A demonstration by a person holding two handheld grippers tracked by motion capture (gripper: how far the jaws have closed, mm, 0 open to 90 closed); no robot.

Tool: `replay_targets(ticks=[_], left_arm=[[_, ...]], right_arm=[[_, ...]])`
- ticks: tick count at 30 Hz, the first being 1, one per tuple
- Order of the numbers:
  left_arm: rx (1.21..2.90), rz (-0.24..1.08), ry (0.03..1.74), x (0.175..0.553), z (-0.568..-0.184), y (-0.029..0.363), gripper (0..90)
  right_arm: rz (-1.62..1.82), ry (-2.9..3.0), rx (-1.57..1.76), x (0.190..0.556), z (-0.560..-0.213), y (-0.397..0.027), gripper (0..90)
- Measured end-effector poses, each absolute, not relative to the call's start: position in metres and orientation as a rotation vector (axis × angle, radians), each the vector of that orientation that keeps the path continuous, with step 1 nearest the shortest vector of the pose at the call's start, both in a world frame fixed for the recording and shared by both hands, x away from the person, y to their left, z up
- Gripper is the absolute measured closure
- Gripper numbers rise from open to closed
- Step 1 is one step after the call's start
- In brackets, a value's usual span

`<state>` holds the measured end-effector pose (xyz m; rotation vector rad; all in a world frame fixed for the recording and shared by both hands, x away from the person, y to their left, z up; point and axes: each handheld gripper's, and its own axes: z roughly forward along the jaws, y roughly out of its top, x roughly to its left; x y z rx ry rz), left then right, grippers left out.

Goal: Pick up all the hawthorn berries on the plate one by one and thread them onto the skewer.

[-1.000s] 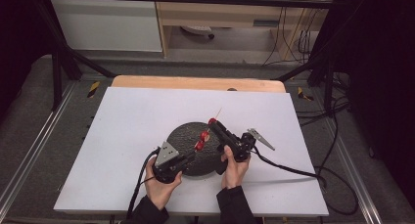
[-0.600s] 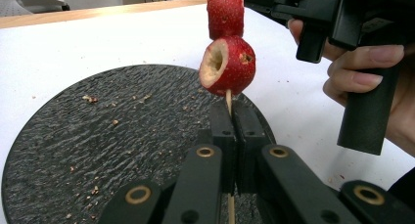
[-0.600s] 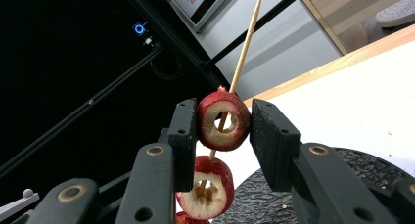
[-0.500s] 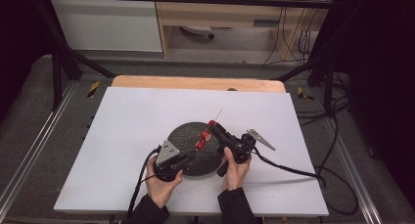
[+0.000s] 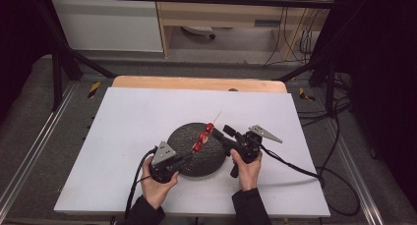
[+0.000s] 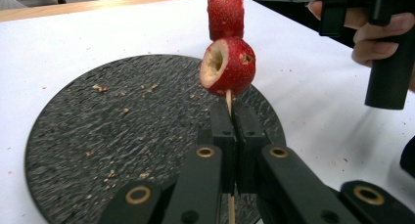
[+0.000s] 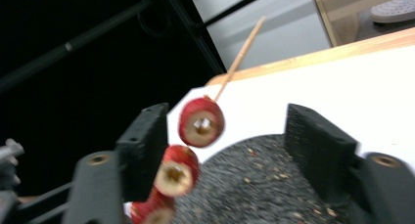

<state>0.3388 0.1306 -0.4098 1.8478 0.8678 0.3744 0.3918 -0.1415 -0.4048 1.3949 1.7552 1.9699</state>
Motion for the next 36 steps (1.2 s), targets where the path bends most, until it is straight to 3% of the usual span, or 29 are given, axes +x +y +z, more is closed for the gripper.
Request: replay_targets(ticks=[8, 14, 36], left_arm=[[1.857, 0.382, 0.877, 0.339, -0.406, 0.145, 88.3], [1.872, 0.388, 0.888, 0.34, -0.403, 0.154, 88.3], [1.994, 0.385, 0.884, 0.359, -0.389, 0.166, 88.3]], right_arm=[[1.796, 1.951, 1.329, 0.394, -0.406, -0.151, 10.3], [1.69, 2.039, 1.304, 0.395, -0.411, -0.165, 4.8], [1.409, 2.259, 1.218, 0.374, -0.44, -0.224, 0.5]])
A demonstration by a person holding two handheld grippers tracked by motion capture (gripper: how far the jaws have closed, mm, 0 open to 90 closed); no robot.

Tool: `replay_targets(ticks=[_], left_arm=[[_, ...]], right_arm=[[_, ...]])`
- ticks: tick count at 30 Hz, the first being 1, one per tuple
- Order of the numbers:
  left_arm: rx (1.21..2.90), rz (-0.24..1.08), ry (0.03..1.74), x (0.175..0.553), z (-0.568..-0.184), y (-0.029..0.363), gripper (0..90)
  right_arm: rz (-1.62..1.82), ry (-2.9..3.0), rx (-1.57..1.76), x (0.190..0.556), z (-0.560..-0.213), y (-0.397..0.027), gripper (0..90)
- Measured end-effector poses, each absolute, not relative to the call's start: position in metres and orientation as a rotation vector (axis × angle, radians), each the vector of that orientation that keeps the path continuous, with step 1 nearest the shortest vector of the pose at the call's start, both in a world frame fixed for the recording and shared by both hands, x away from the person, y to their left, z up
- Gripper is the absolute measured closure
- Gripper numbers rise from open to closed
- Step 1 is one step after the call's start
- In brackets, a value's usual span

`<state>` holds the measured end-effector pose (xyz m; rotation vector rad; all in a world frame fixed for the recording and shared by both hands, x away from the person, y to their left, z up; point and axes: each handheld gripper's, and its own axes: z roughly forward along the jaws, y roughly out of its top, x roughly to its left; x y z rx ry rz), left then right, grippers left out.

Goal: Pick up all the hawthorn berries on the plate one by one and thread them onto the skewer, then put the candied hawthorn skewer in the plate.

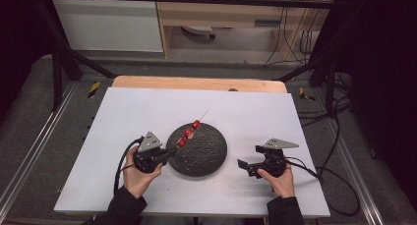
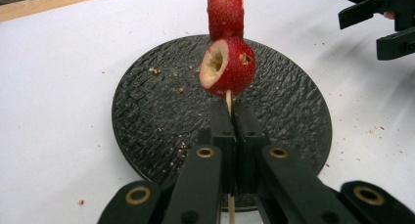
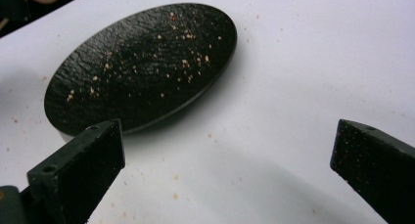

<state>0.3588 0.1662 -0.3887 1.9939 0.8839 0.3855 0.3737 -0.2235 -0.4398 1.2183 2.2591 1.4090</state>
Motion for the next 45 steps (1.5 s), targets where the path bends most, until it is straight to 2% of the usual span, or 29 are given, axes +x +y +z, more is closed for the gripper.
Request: replay_targets(ticks=[20, 45], left_arm=[[2.112, 0.361, 0.873, 0.379, -0.381, 0.15, 88.3], [2.272, 0.324, 0.908, 0.394, -0.414, 0.118, 88.3]], right_arm=[[1.287, 2.33, 1.181, 0.362, -0.452, -0.242, 0.6], [1.292, 2.336, 1.177, 0.361, -0.453, -0.245, 0.6]])
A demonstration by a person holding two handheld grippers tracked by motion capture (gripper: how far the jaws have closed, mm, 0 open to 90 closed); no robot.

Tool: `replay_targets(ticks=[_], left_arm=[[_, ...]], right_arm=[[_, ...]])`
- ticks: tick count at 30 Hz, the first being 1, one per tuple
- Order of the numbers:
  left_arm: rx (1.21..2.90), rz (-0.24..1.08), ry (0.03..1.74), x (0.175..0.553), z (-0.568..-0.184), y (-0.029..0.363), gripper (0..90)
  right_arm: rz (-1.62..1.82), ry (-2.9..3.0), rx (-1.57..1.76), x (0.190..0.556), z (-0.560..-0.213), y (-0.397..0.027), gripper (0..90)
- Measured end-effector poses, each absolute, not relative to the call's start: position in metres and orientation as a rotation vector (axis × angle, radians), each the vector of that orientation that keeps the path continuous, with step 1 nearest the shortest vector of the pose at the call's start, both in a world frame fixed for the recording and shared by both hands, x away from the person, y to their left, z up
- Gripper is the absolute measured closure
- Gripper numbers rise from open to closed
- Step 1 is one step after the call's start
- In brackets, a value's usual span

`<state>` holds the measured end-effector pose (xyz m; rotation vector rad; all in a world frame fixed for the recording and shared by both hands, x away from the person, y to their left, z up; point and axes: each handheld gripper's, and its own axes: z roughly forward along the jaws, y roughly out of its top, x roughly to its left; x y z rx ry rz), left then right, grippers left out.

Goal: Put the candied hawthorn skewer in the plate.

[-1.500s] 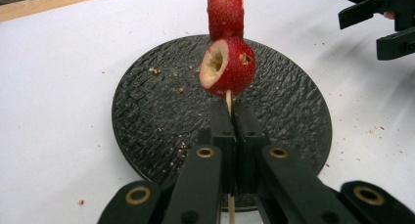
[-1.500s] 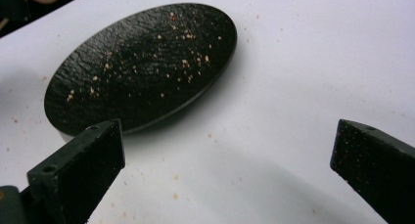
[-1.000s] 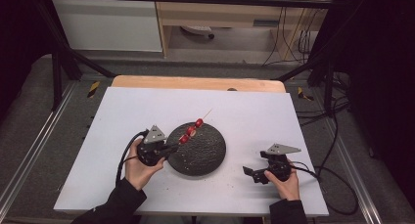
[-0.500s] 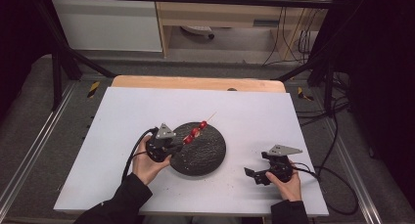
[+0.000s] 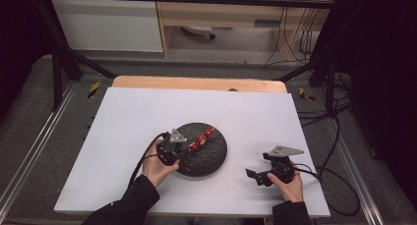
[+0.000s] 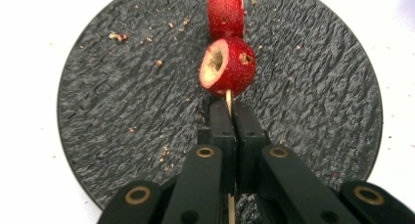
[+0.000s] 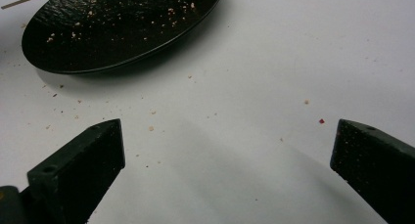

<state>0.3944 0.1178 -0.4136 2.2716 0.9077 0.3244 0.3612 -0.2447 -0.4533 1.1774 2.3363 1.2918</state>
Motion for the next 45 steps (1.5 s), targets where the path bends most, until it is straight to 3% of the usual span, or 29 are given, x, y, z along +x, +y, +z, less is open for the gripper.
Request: replay_targets(ticks=[27, 34, 40, 45], left_arm=[[2.29, 0.293, 0.943, 0.395, -0.425, 0.12, 85.9], [2.259, 0.27, 0.922, 0.393, -0.417, 0.13, 69.3], [2.242, 0.262, 0.896, 0.39, -0.409, 0.14, 48.2], [2.24, 0.271, 0.864, 0.387, -0.403, 0.153, 35.9]], right_arm=[[1.288, 2.34, 1.176, 0.361, -0.454, -0.244, 0.6], [1.289, 2.341, 1.179, 0.36, -0.453, -0.245, 0.6], [1.29, 2.341, 1.183, 0.36, -0.453, -0.244, 0.6], [1.292, 2.335, 1.175, 0.36, -0.453, -0.245, 0.6]])
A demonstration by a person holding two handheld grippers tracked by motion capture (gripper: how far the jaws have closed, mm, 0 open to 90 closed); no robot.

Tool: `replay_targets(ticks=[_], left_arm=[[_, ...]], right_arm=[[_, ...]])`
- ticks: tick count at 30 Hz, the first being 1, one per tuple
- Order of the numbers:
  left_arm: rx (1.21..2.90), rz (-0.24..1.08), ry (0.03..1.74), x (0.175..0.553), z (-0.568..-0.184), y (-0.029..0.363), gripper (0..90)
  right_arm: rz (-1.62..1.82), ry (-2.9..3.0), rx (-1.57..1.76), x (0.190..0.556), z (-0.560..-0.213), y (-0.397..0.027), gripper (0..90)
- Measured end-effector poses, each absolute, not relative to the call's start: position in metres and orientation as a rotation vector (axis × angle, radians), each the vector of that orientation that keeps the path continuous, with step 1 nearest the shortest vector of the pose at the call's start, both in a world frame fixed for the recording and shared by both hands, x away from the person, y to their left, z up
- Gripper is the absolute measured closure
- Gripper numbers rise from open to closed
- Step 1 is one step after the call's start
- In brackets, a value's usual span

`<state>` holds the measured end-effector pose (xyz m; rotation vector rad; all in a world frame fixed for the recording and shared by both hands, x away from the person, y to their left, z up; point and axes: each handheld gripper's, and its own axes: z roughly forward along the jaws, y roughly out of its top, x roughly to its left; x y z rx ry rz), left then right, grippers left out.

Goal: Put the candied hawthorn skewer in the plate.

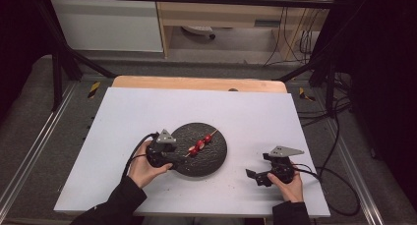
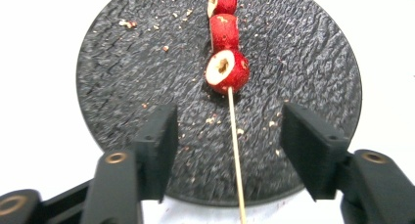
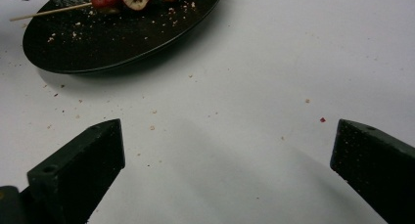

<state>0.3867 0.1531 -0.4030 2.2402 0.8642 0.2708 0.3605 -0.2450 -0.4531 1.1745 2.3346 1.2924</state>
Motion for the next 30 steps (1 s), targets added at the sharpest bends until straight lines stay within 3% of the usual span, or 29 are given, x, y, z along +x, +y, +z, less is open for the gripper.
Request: replay_targets(ticks=[7, 12, 30], left_arm=[[2.226, 0.329, 0.856, 0.381, -0.402, 0.178, 17.2], [2.201, 0.355, 0.878, 0.377, -0.405, 0.197, 9.1], [2.11, 0.393, 0.901, 0.349, -0.437, 0.258, 6.6]], right_arm=[[1.295, 2.335, 1.186, 0.36, -0.452, -0.245, 0.5], [1.295, 2.335, 1.189, 0.36, -0.452, -0.245, 0.5], [1.264, 2.351, 1.194, 0.36, -0.454, -0.243, 0.5]])
